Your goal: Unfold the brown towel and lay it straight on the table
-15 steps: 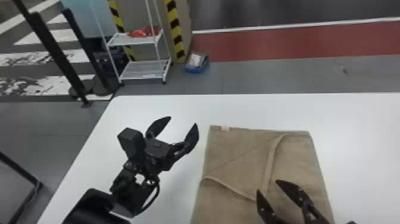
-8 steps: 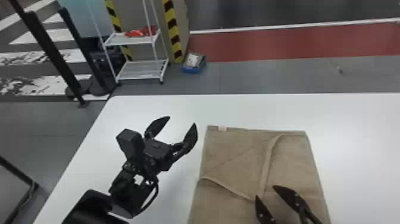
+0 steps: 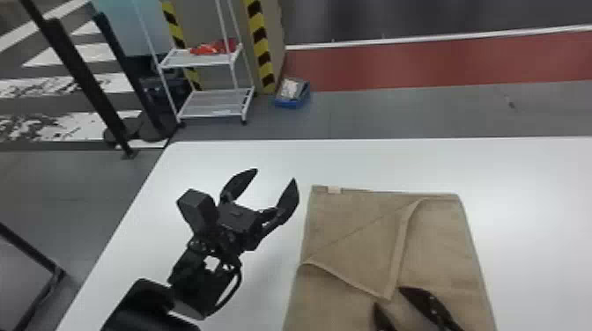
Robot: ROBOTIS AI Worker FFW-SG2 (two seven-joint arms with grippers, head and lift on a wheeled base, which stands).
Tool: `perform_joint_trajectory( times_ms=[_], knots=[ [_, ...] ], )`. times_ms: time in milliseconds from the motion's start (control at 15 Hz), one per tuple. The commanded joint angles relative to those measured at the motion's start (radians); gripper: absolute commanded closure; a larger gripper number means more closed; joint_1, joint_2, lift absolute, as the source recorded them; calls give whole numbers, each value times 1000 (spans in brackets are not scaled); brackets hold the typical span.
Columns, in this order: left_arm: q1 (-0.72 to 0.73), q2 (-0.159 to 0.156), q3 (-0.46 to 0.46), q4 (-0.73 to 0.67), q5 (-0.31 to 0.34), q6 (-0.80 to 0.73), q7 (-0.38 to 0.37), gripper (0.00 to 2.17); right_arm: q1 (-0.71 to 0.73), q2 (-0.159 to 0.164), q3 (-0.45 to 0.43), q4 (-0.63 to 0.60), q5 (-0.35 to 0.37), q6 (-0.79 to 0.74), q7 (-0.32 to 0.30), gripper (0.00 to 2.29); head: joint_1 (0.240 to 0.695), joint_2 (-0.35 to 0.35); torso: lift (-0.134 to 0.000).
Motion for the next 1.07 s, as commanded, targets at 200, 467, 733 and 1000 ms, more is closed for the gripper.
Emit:
perform_joint_trajectory(
  times_ms=[200,467,733,1000],
  knots=[
    [1,0,-1,9,1,-1,-2,154,-15,2,-5,0,-12,9,0,593,695,192,-125],
    [-2,0,-1,15,-4,-4,-2,154,-25,2,-8,5,-21,9,0,596,695,187,-125],
    [-5,0,-3,20,-6,-4,-2,154,-35,2,-8,11,-24,12,1,711,695,185,-125],
    [-6,0,-3,20,-7,-4,-2,154,-38,-1,-9,11,-32,9,1,940,695,184,-125]
  ],
)
